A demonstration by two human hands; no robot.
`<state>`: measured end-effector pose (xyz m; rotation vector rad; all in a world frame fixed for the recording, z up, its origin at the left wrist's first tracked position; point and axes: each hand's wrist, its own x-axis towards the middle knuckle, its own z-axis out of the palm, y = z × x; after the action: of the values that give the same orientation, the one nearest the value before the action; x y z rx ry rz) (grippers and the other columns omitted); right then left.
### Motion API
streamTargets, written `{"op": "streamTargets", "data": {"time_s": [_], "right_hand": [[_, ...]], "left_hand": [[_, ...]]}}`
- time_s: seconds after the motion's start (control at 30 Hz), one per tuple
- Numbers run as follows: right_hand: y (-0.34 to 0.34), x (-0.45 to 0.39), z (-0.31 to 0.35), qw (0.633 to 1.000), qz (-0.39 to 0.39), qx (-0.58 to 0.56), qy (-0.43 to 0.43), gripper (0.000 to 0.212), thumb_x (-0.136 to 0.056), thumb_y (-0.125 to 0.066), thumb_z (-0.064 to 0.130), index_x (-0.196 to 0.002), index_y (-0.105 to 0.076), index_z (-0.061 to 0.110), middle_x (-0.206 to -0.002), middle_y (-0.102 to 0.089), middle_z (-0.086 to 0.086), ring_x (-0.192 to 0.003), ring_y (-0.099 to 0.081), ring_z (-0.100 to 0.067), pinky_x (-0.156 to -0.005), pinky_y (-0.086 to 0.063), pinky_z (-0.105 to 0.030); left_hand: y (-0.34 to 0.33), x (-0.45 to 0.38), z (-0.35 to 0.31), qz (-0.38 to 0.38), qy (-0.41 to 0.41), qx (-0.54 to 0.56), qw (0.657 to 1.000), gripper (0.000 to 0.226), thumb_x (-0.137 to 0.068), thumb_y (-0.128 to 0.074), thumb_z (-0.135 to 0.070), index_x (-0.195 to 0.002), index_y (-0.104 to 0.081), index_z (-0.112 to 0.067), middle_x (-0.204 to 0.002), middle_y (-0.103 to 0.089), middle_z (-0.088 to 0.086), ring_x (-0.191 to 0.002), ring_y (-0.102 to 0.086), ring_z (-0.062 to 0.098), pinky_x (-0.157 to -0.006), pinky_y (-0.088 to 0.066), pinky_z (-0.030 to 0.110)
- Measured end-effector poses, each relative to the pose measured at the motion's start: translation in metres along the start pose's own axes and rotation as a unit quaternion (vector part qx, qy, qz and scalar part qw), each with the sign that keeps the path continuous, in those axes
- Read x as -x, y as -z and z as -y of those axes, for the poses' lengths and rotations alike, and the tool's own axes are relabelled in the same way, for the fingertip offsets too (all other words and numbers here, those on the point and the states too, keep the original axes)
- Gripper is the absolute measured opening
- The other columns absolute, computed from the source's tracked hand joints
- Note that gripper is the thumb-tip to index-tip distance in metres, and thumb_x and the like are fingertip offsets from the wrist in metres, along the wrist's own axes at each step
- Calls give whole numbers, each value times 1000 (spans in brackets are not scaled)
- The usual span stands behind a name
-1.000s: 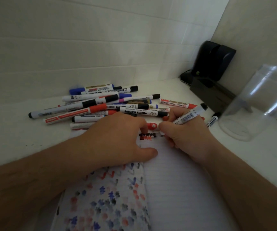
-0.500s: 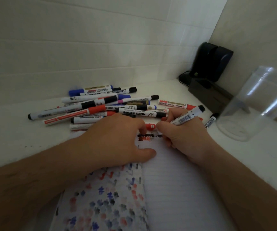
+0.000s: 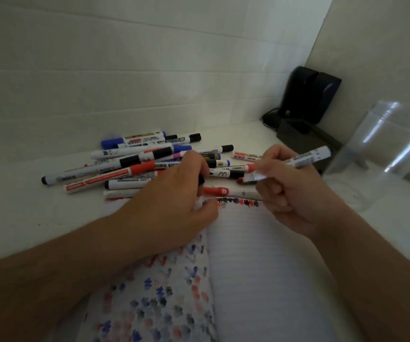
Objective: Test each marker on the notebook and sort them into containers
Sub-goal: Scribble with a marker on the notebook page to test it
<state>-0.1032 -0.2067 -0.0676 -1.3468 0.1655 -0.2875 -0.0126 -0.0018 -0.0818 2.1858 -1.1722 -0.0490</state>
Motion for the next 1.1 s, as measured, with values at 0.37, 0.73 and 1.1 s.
{"op": "streamTargets", "data": {"time_s": [0.37,0.73,1.1], "right_hand": [[-3,-3,-6,980,45,-183,-65,32,-80,-46,27,-84,-71,8,-63,-54,-11,-46,-42,-15,-38,-23,-15],[-8,-3,-6,981,6,-184,-67,13,-83,-47,23,-84,-57,15,-64,-56,-13,-44,-42,-16,-37,-24,-16],[-21,4,1,1000,12,0,13,10,-91,-67,20,-91,-67,10,-83,-70,-17,-56,-56,-18,-42,-43,-22]], "left_hand": [[3,-6,7,-77,-23,171,982,29,-101,-55,-15,-108,-48,-43,-102,-68,-26,-94,-64,-8,-78,-45,4],[1,-6,9,-56,-36,163,984,21,-100,-55,-26,-107,-52,-46,-102,-69,-20,-97,-66,0,-83,-53,20],[2,-9,7,-101,-20,163,981,17,-105,-45,-35,-106,-62,-36,-74,-62,-16,-60,-53,4,-54,-43,17]]}}
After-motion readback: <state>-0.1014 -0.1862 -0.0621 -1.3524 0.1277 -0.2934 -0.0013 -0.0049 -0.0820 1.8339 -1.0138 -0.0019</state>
